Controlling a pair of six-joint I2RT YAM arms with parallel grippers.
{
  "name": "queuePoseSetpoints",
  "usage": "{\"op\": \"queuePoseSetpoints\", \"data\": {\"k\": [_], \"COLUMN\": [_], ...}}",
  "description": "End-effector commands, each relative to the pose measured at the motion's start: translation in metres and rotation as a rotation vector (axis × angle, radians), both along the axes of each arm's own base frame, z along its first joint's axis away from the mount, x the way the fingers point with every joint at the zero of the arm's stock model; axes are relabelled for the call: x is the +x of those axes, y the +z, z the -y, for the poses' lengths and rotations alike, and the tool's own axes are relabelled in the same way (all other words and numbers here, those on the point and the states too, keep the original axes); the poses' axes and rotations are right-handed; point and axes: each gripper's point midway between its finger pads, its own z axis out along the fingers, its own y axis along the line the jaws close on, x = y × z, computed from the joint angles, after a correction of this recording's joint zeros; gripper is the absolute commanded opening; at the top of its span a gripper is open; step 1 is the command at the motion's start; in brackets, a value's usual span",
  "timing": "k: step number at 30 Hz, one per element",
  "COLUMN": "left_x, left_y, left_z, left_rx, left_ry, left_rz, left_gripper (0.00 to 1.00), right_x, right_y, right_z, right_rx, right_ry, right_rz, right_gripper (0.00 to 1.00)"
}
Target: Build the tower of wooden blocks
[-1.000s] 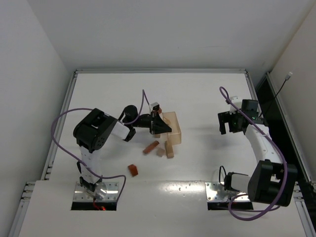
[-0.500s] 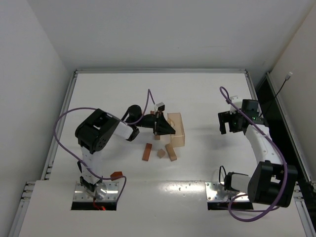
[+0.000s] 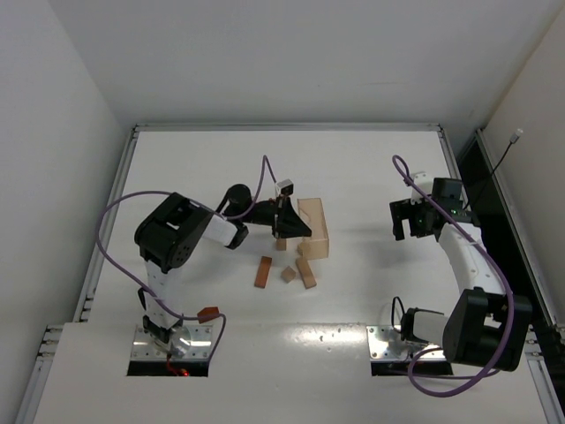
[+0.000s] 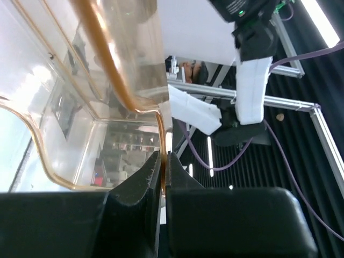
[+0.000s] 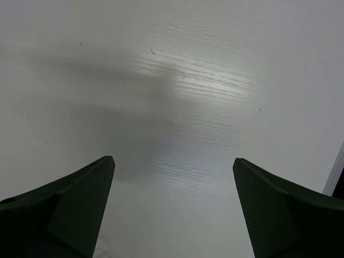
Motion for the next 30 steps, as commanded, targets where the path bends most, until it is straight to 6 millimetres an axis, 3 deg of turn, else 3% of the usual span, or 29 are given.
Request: {"op": "queuePoseSetpoints", "data": {"k": [1, 2, 7, 8, 10, 14, 16, 17, 18, 21, 22, 24, 30], "left_x": [-0.002, 0.008, 0.029, 0.042, 0.049, 0.098, 0.13, 0.103, 0.128, 0.152, 0.161, 0.177, 0.2], "left_y": [0.087, 0.098, 0.107, 0.099, 0.089, 0.055, 0.004, -0.012, -0.016, -0.023, -0.029, -0.02, -0.031], "left_z": [-0.032, -0.034, -0.047, -0.052, -0.061, -0.097, -0.127, -0.137, -0.14, -0.167, -0.184, -0.202, -0.259], "left_rx": [-0.335, -0.343, -0.273, -0.222, -0.166, 0.016, 0.351, 0.458, 0.523, 0.623, 0.73, 0.853, 1.273], "left_ry": [0.053, 0.06, 0.054, 0.07, 0.053, 0.139, 0.088, -0.055, -0.124, -0.006, 0.01, 0.051, 0.046], "left_rz": [0.648, 0.695, 0.798, 0.792, 0.797, 0.781, 0.892, 0.793, 0.99, 0.953, 0.963, 1.045, 1.113], "left_gripper": [0.0, 0.0, 0.0, 0.0, 0.0, 0.0, 0.0, 0.0, 0.0, 0.0, 0.0, 0.0, 0.0], "right_x": [0.012, 0.012, 0.012, 0.014, 0.014, 0.016, 0.021, 0.021, 0.021, 0.023, 0.023, 0.023, 0.023], "right_y": [0.019, 0.019, 0.019, 0.019, 0.019, 0.018, 0.02, 0.02, 0.02, 0.021, 0.021, 0.021, 0.018], "right_z": [0.004, 0.004, 0.004, 0.004, 0.004, 0.005, 0.003, 0.003, 0.003, 0.003, 0.003, 0.003, 0.003], "right_rx": [-0.02, -0.02, -0.02, -0.019, -0.019, -0.019, -0.021, -0.021, -0.021, -0.021, -0.021, -0.021, -0.021], "right_ry": [-0.001, -0.001, -0.001, -0.001, -0.001, -0.001, 0.008, 0.008, 0.008, 0.008, 0.008, 0.008, 0.008], "right_rz": [0.072, 0.072, 0.072, 0.07, 0.07, 0.07, 0.079, 0.079, 0.079, 0.079, 0.079, 0.079, 0.079], "right_gripper": [0.89, 0.89, 0.87, 0.87, 0.87, 0.87, 0.87, 0.87, 0.87, 0.87, 0.87, 0.86, 0.86]}}
